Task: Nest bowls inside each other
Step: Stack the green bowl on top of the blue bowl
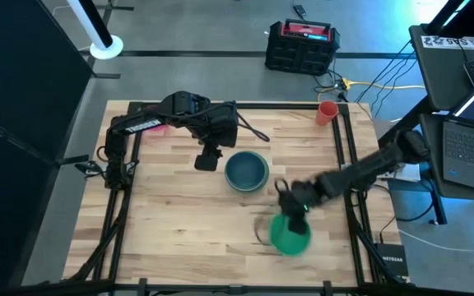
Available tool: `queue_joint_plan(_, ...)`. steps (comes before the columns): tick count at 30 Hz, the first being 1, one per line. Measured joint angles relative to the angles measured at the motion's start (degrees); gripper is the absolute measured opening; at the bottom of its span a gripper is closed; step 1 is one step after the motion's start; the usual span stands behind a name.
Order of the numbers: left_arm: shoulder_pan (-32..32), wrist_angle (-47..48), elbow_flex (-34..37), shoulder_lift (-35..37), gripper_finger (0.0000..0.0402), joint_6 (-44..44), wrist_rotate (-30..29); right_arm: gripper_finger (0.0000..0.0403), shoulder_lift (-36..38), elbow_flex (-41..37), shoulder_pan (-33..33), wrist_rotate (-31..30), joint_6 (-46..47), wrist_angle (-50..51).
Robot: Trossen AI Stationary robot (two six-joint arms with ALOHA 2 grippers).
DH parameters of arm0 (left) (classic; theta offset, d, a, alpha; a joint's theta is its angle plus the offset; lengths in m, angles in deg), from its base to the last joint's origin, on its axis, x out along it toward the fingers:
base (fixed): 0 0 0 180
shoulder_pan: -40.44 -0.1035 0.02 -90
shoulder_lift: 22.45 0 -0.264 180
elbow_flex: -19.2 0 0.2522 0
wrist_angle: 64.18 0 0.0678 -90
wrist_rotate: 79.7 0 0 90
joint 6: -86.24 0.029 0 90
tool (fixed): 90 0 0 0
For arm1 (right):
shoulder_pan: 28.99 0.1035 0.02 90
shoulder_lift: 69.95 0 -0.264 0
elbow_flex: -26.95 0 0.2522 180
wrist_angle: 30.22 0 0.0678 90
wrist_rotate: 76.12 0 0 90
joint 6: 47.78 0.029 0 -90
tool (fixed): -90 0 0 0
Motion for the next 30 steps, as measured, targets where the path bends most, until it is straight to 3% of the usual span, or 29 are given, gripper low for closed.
queue_joint_plan(6,1.73,0.0,0.0,1.38,0.015,-1.27,-0.02,0.0,0.02,8.59,-16.2,-2.65,-12.27,4.69)
queue_joint_plan(13,-0.59,0.02,-0.02,8.28,0.015,-2.91,-0.66,0.0,-4.79,22.99,-26.65,-3.83,-22.22,10.95)
queue_joint_plan(21,-2.13,0.02,-0.02,11.53,0.015,-5.36,-0.68,0.0,-20.54,37.23,-31.44,-2.76,-27.48,13.04)
queue_joint_plan(30,-2.14,0.0,-0.02,11.57,0.015,-5.59,-0.7,0.0002,-30.45,42.15,-31.9,-0.83,-30.85,20.1)
